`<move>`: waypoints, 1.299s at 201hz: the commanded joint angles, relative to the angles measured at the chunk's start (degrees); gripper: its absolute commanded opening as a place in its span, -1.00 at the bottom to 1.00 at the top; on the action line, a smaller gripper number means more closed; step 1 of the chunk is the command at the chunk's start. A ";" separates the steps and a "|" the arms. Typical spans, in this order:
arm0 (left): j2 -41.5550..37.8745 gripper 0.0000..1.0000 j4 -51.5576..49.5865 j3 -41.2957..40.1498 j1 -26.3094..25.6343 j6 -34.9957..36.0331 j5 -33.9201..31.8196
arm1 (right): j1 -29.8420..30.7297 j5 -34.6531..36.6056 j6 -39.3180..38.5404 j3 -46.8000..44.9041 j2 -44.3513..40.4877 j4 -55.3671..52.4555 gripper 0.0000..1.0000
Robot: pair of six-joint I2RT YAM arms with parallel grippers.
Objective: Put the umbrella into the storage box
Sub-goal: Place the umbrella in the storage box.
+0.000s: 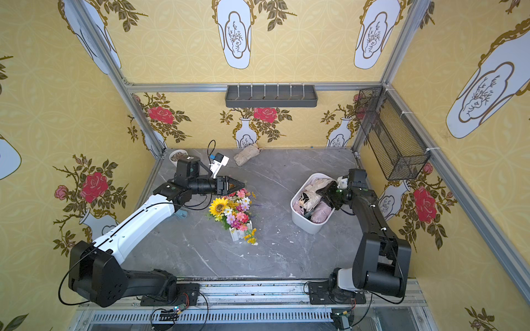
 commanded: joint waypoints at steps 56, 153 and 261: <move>0.91 0.28 1.08 -0.27 0.00 -1.22 0.12 | 0.36 6.90 -4.85 3.22 -0.02 -3.96 -0.07; -0.47 0.28 0.78 -0.68 0.00 -1.31 -0.31 | 0.37 11.78 -8.98 9.88 -7.70 -14.81 0.36; 8.16 0.43 -17.01 17.48 0.17 11.47 -30.22 | 16.10 18.10 -18.67 15.14 -9.25 -18.98 0.44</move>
